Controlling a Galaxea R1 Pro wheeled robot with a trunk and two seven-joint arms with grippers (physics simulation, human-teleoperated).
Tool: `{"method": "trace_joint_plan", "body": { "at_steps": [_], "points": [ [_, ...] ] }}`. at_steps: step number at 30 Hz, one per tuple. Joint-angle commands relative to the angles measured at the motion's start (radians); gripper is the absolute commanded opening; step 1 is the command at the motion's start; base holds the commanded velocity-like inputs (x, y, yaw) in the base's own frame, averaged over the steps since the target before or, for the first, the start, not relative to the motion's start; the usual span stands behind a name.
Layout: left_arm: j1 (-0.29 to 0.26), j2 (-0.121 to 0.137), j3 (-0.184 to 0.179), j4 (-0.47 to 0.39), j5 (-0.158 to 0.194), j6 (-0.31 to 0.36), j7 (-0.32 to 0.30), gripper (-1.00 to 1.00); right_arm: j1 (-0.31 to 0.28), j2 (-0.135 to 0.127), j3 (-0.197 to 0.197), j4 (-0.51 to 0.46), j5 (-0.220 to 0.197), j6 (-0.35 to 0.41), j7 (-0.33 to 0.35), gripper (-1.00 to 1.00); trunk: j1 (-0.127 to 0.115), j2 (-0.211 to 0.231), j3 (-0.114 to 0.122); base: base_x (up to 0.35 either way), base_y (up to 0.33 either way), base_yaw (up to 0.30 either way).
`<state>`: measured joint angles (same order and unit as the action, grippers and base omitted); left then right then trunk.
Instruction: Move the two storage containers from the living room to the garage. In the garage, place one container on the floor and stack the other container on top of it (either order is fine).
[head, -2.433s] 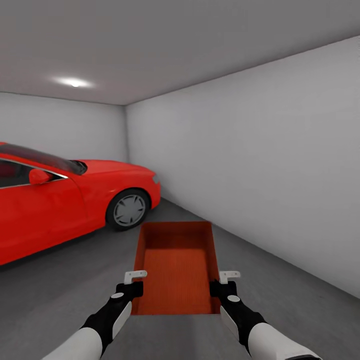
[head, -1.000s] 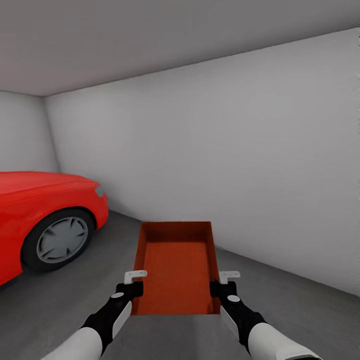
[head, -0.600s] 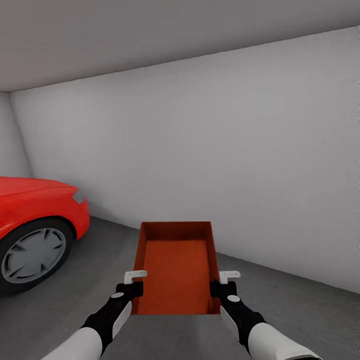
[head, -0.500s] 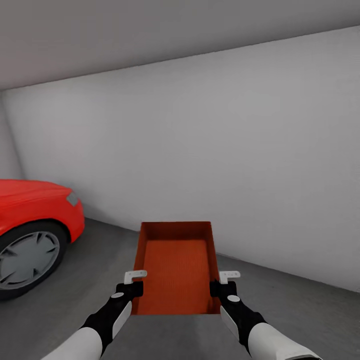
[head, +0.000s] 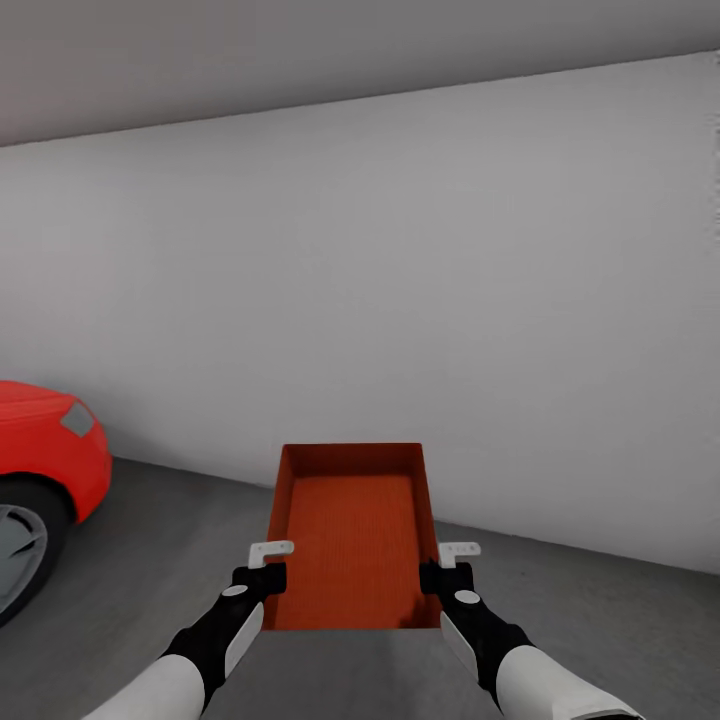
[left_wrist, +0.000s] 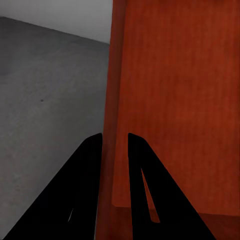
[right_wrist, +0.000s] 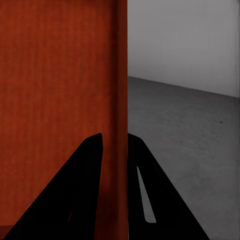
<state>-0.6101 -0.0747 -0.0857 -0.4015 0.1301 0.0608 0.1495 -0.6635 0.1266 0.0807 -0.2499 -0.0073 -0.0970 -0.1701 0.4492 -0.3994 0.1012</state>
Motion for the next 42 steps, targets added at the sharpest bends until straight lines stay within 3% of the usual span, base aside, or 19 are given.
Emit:
{"method": "trace_joint_plan", "body": {
  "at_steps": [1,28,42],
  "points": [
    [0.0,0.01,0.013,-0.014,-0.006,-0.007,0.015,-1.0,0.0,-0.001,0.011,0.004,-0.011,-0.001,-0.006,-1.0,0.001,-0.001,0.0,0.323,0.138,-0.249],
    [0.0,0.01,0.013,-0.016,-0.005,-0.007,0.015,-1.0,0.0,-0.001,0.011,0.004,-0.011,-0.003,-0.006,-1.0,0.001,-0.001,0.0,0.321,0.136,-0.237],
    [0.0,0.009,0.014,-0.017,-0.004,-0.007,0.015,-1.0,0.0,-0.002,0.01,0.004,-0.01,-0.002,-0.006,-1.0,0.001,-0.001,0.0,0.023,0.008,-0.007]
  ]
}}
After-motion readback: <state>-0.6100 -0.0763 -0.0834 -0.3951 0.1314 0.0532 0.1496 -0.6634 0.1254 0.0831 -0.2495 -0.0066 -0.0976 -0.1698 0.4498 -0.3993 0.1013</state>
